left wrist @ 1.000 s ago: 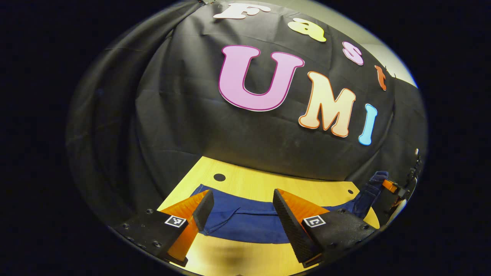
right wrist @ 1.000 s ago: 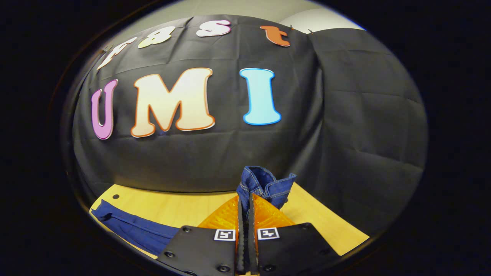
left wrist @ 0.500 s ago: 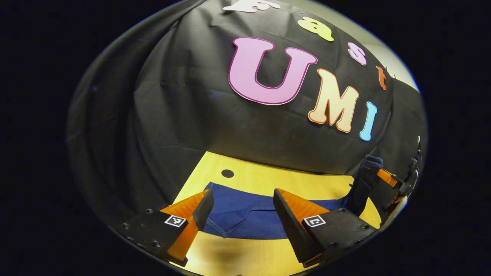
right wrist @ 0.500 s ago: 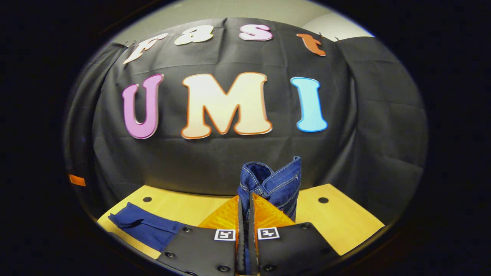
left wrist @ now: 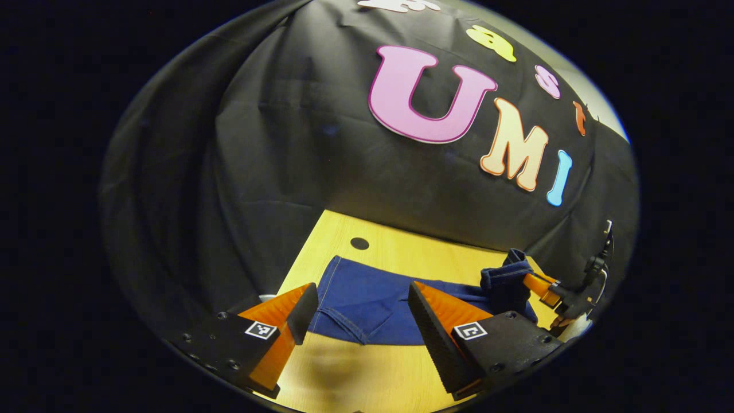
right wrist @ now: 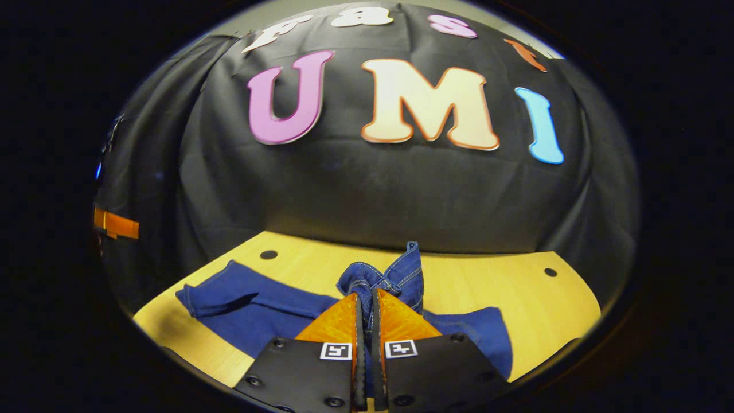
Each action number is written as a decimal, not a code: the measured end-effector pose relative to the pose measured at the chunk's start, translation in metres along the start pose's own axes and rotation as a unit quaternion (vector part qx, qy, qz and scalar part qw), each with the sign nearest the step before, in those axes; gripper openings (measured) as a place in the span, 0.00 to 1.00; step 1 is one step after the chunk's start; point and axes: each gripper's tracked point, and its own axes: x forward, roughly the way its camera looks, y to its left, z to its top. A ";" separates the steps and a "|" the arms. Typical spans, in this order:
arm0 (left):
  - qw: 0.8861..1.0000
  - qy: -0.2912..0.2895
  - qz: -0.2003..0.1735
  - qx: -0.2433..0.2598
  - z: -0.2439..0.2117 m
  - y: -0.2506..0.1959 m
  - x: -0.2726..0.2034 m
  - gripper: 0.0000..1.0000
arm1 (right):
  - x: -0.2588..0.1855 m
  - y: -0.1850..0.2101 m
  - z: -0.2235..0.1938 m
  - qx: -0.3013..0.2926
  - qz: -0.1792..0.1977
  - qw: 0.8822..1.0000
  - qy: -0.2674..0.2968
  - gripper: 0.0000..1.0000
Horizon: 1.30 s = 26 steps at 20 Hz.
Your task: Grasp the waist and the cuffs of the jeans and fold them to make the two legs overlap; first hold the waist and fold one-third of the jeans toward the cuffs, then hold the cuffs and fold the remaining one-third in the same direction to finish folding.
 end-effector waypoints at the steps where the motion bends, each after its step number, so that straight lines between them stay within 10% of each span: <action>1: 1.000 0.006 0.003 -0.001 -0.005 0.004 0.002 0.96 | 0.000 -0.001 0.001 -0.012 0.004 1.000 0.007 0.07; 6: 0.999 0.033 0.016 -0.013 -0.029 0.027 0.014 0.96 | -0.006 0.014 -0.013 -0.044 0.073 0.994 0.061 0.18; 10: 0.997 0.069 0.025 -0.012 -0.057 0.045 0.035 0.96 | -0.020 0.029 -0.007 -0.064 0.098 0.992 0.049 0.98; 26: 0.987 0.156 0.031 0.020 -0.120 0.065 0.135 0.96 | -0.115 -0.143 0.001 0.010 -0.097 0.992 0.081 0.99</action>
